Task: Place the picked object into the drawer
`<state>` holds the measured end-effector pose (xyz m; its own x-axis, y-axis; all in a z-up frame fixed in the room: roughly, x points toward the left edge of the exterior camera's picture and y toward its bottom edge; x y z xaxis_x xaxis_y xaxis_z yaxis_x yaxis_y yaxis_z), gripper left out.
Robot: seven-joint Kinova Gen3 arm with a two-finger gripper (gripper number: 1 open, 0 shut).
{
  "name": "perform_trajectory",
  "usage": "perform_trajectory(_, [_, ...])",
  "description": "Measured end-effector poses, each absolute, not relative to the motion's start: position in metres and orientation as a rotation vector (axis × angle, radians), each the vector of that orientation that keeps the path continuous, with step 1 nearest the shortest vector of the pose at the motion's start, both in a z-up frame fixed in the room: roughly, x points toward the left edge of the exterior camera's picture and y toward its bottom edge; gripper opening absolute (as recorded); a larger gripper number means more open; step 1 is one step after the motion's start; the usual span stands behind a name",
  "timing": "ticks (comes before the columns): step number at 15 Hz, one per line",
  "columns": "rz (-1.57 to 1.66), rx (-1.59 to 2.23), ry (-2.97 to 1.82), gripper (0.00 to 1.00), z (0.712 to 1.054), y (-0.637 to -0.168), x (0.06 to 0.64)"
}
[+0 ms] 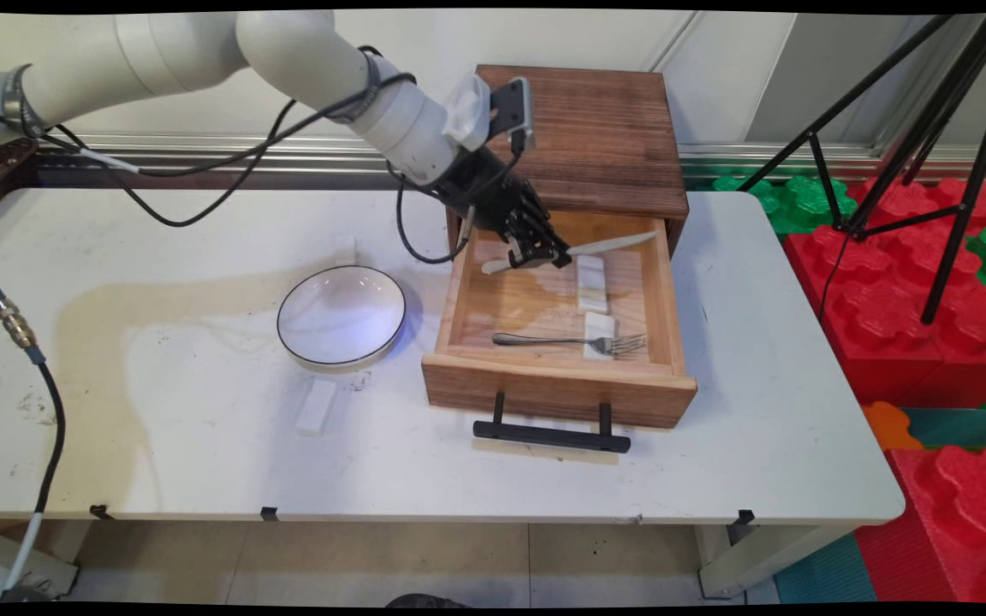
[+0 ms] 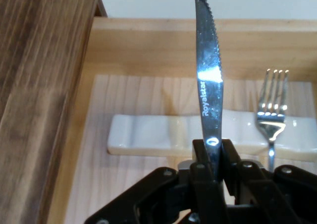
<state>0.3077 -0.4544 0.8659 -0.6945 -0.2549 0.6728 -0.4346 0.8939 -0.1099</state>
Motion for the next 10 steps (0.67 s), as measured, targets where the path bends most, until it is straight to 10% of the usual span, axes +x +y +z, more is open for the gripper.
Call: perform_trajectory(10, [0.373,0.503,-2.404,0.0,0.827,-0.477,0.313])
